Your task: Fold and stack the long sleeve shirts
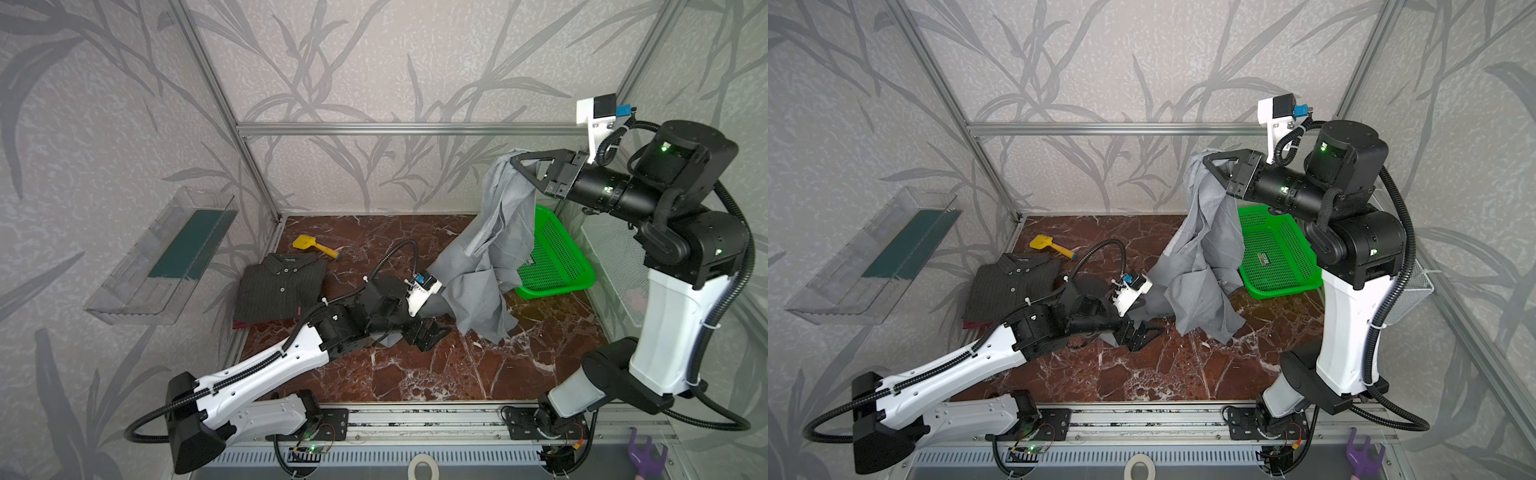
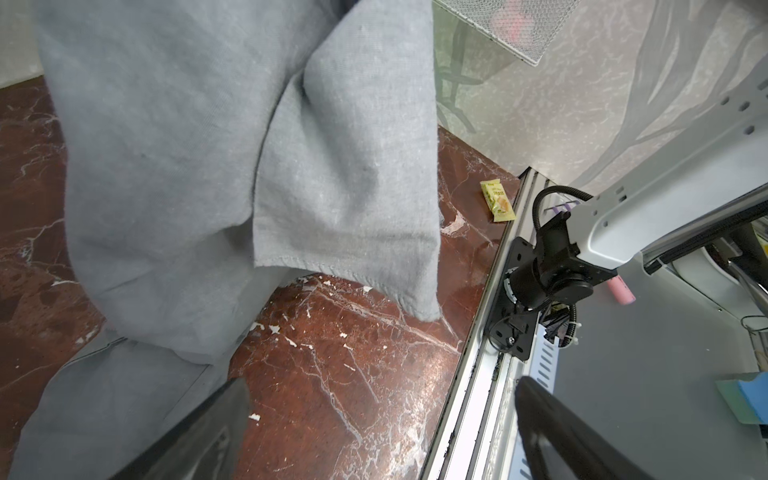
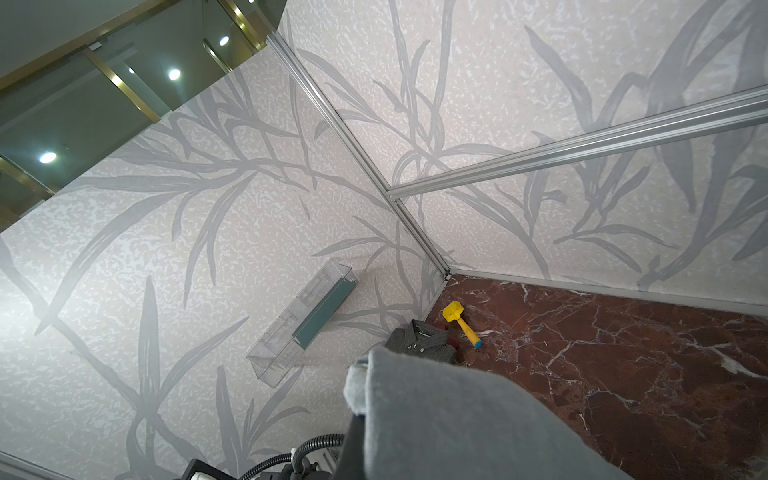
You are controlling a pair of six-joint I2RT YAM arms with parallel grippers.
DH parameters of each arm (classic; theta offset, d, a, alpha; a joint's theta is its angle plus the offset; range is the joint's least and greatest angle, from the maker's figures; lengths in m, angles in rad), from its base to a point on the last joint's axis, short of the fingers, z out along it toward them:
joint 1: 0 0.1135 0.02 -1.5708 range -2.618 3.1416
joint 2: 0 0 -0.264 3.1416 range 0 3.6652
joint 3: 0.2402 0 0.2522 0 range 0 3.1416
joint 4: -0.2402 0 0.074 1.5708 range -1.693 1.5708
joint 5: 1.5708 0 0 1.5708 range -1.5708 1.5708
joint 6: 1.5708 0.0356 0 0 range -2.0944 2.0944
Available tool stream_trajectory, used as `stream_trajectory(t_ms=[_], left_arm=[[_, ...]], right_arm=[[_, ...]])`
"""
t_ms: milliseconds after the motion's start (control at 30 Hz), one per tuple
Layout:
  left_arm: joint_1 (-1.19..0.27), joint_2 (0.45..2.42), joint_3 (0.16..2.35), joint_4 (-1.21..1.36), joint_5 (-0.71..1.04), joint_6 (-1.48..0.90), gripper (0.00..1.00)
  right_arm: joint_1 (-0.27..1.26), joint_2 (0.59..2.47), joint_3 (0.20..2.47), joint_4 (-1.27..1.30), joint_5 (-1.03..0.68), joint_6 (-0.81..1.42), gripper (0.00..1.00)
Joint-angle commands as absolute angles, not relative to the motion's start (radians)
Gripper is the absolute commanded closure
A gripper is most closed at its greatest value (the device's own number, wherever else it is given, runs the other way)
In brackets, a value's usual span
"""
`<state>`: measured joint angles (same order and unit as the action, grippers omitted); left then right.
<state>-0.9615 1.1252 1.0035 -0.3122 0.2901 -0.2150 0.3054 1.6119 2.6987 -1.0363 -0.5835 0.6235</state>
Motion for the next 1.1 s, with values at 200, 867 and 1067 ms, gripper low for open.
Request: stream_trajectory(t_ms=[200, 867, 1067], left_arm=[[-1.033, 1.208, 0.951, -0.047, 0.214, -0.372, 0.01], [-1.036, 1.342, 0.959, -0.005, 0.213, -0.385, 0.31], [-0.960, 1.249, 0.989, -0.139, 0.214, -0.348, 1.00]], right_arm=[[0.314, 1.536, 2.619, -0.942, -0.495, 0.606, 1.00], [0.321, 1.509, 2.611, -0.942, -0.458, 0.619, 1.00], [0.318, 1.495, 2.586, -0.966, -0.383, 0.565, 1.00]])
